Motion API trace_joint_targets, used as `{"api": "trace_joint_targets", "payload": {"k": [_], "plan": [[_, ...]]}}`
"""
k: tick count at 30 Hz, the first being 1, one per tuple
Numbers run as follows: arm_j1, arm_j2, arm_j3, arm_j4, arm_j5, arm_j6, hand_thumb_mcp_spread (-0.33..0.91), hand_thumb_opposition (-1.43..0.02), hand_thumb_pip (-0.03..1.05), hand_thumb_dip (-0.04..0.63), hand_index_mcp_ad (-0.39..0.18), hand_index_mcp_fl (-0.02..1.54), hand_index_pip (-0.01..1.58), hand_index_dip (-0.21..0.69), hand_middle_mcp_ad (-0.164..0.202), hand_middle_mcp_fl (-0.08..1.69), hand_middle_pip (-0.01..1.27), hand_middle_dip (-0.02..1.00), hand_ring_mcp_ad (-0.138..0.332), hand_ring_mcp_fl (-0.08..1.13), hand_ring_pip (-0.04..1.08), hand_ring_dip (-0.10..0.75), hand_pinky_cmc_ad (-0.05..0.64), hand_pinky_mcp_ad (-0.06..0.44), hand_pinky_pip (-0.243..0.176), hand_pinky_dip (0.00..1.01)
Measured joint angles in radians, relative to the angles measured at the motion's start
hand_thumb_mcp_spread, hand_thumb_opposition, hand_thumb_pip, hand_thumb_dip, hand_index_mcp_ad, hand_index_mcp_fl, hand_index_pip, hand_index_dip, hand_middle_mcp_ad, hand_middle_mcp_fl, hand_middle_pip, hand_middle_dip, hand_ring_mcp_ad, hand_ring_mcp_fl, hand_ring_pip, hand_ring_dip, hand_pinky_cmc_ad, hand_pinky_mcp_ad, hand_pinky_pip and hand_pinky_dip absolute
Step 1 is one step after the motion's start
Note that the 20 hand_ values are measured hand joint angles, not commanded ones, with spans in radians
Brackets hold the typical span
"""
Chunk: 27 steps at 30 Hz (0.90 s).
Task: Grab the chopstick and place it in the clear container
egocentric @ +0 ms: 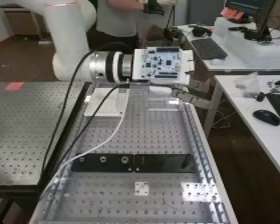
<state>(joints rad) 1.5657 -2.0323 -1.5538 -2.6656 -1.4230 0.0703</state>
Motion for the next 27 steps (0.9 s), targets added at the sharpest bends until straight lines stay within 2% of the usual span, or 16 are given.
{"api": "trace_joint_targets", "payload": {"k": [5, 14, 21, 27], "plan": [[0.062, 0.03, -0.026, -0.031, 0.015, -0.025, 0.84, -1.08, 0.38, 0.332, -0.119, 1.15, 0.6, 0.436, -0.117, 1.29, 0.2, 0.82, 0.068, 0.61, 0.12, 0.468, 0.38, 0.316, 0.002, 0.16], [0.17, 0.05, -0.044, -0.081, 0.028, -0.051, 0.85, -1.08, 0.38, 0.332, -0.122, 1.16, 0.57, 0.445, -0.12, 1.28, 0.2, 0.81, 0.072, 0.61, 0.12, 0.468, 0.38, 0.316, 0.002, 0.16], [0.241, 0.034, -0.013, -0.124, 0.026, -0.054, 0.85, -1.08, 0.38, 0.332, -0.113, 1.16, 0.57, 0.445, -0.117, 1.28, 0.2, 0.81, 0.072, 0.61, 0.12, 0.468, 0.38, 0.316, 0.002, 0.16], [0.267, 0.01, 0.026, -0.165, 0.019, -0.05, 0.85, -1.08, 0.38, 0.332, -0.113, 1.16, 0.57, 0.445, -0.117, 1.28, 0.2, 0.81, 0.072, 0.61, 0.12, 0.468, 0.38, 0.316, 0.002, 0.16]]}}
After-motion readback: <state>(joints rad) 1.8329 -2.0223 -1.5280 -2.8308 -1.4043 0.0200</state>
